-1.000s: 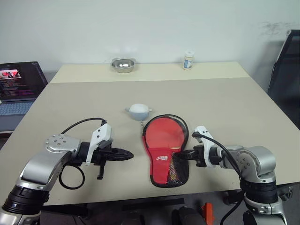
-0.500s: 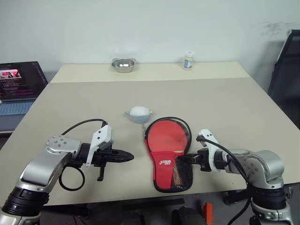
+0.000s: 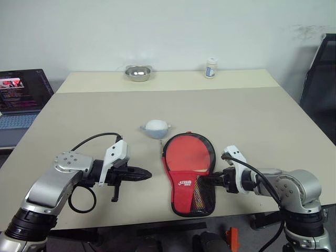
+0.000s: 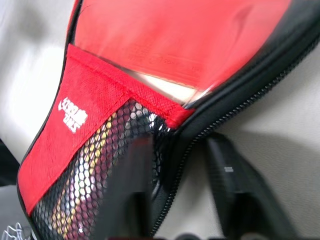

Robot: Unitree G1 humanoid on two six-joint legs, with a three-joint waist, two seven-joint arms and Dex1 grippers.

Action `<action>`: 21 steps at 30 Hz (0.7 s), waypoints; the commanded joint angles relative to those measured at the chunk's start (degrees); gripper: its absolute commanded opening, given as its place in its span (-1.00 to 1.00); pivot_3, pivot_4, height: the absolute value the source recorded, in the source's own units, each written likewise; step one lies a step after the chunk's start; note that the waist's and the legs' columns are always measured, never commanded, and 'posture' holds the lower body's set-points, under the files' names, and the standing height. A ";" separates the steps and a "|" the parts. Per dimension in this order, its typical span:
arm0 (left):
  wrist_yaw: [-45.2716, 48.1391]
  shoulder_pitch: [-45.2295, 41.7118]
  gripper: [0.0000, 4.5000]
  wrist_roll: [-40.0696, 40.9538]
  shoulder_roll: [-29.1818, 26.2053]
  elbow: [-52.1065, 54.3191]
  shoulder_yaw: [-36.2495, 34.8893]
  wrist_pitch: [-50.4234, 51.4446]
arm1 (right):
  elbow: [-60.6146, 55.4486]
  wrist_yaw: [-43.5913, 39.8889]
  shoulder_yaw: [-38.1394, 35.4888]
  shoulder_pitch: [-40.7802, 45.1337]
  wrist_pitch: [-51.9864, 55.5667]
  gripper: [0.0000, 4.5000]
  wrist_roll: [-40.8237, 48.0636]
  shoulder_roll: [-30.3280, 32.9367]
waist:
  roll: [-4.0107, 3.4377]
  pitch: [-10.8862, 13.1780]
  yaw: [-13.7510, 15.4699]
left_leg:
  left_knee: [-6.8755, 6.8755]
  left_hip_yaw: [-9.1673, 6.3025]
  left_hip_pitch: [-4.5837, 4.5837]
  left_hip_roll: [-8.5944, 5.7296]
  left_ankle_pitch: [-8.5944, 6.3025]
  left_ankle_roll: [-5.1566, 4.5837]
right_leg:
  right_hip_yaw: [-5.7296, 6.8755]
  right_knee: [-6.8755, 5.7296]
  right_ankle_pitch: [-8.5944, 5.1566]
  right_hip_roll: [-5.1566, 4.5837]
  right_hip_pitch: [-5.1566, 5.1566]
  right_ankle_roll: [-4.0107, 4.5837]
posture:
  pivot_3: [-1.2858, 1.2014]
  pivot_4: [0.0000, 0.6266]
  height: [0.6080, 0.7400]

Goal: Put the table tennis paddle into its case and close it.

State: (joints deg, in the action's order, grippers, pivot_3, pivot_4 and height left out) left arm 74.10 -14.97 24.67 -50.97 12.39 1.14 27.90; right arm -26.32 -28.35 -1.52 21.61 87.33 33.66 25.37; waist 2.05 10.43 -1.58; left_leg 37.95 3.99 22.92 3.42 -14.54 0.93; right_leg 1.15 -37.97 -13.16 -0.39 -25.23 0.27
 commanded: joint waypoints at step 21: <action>-11.24 -4.07 -0.59 1.56 3.46 -3.76 -5.19 2.57 | 30.14 -17.44 18.02 17.38 -52.65 1.00 -14.63 -4.58 | 0.05 -0.03 -0.12 | 0.01 0.15 -0.02 0.19 0.00 -0.01 | -0.23 -0.07 0.00 0.47 -0.15 0.17 | 0.03 -0.52 1.00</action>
State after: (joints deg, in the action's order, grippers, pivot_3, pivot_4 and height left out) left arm 64.09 -17.25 25.12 -47.95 8.50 -1.96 30.77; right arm 1.21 -46.71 17.08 37.74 38.31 20.74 21.53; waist 2.10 10.41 -1.70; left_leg 37.97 4.17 22.90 3.62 -14.55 0.93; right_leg 0.90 -38.04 -13.17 0.03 -25.37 0.44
